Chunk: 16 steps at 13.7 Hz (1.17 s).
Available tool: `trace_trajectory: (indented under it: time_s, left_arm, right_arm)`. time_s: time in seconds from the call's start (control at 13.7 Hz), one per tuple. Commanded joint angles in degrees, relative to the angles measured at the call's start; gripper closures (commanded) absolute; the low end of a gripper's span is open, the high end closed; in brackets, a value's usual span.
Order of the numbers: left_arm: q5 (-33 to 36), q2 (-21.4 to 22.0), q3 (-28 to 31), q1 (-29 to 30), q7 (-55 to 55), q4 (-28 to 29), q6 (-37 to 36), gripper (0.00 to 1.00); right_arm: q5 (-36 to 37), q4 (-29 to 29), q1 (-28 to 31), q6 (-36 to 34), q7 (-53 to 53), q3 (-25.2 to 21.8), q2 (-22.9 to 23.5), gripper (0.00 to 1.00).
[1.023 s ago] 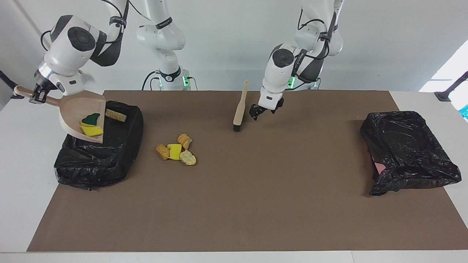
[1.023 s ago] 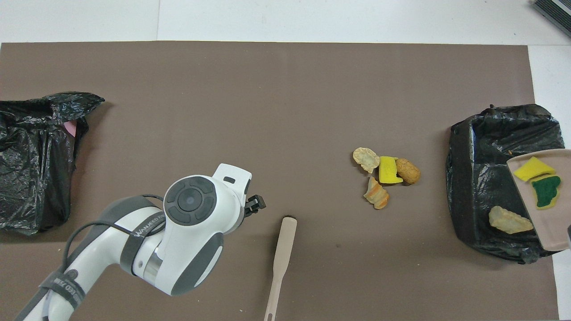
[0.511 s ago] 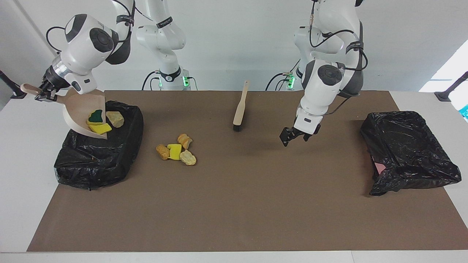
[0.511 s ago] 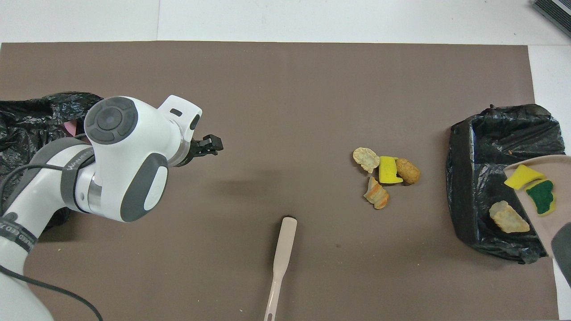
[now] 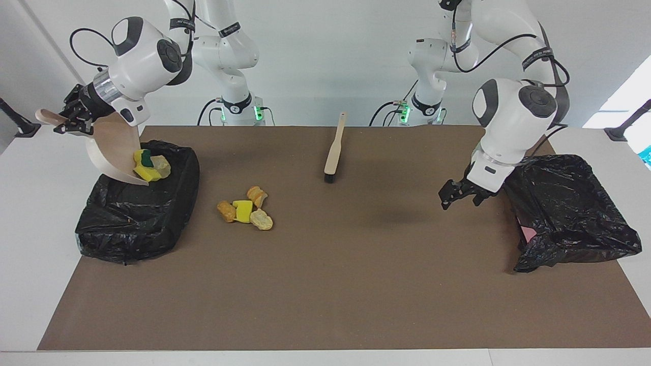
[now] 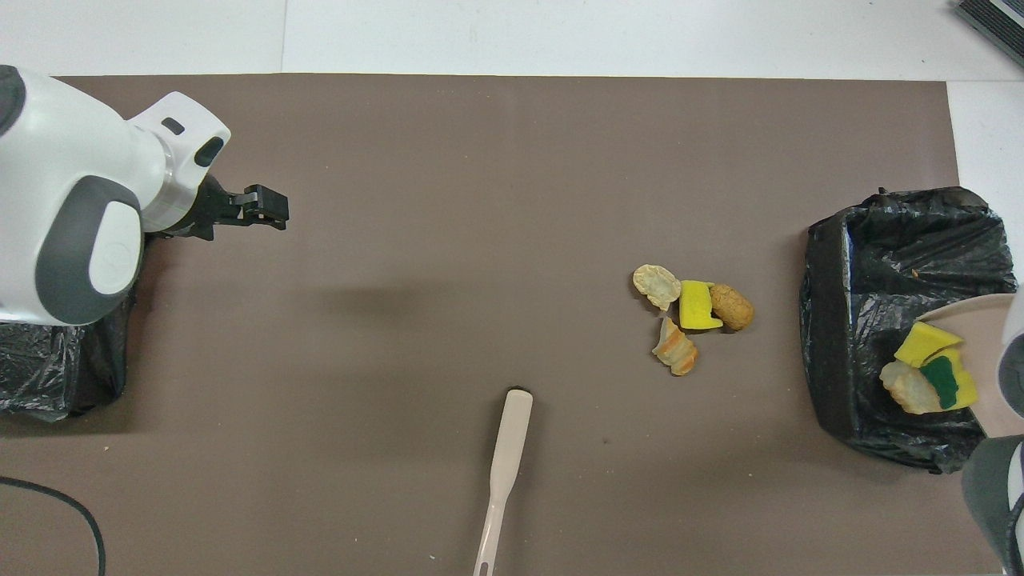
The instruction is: Sweep and dump trash in bin
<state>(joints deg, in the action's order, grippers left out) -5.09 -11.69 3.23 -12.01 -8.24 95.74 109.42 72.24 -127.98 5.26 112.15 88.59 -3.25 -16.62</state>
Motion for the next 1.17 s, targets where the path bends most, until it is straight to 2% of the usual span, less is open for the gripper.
trace_trajectory:
  time_s: [0.0,0.15,0.22,0.44,0.66,0.8,0.95,1.1]
  left_arm:
    - [-0.28,2.44,-0.42,2.78,7.87,-1.70,-5.61,0.00]
    - [0.17,4.56,0.80,3.31,15.32,-1.43,-7.90,0.00]
    - [0.16,5.70,2.12,3.23,17.01,-1.35,-8.43,0.00]
    - [0.16,6.93,2.66,3.23,16.33,-1.61,-9.13,0.00]
    - [0.77,9.48,3.53,3.23,16.07,-2.83,-14.74,0.00]
    - [3.58,13.07,3.28,3.14,15.89,-2.84,-17.30,0.00]
    - [3.68,16.07,3.36,3.23,15.89,1.09,-16.88,0.00]
    - [4.12,16.61,3.36,3.23,16.33,1.73,-16.78,0.00]
  right_arm:
    - [1.15,-2.81,-2.18,-6.29,-6.39,0.17,-3.15,1.00]
    - [-1.12,-2.37,-5.86,-13.68,-10.97,0.61,-5.95,1.00]
    - [-4.79,-0.71,-6.23,-15.54,-10.81,0.70,-7.01,1.00]
    - [-13.51,3.43,-6.14,-22.13,-10.01,0.35,-7.64,1.00]
    - [-24.22,6.06,-6.32,-25.56,-12.20,1.22,-8.34,1.00]
    - [-30.46,6.86,-6.32,-27.77,-19.29,4.64,-8.25,1.00]
    - [-38.63,7.56,-6.32,-27.69,-29.30,7.20,-8.16,1.00]
    - [-45.05,8.79,-6.32,-26.55,-38.01,8.78,-7.38,1.00]
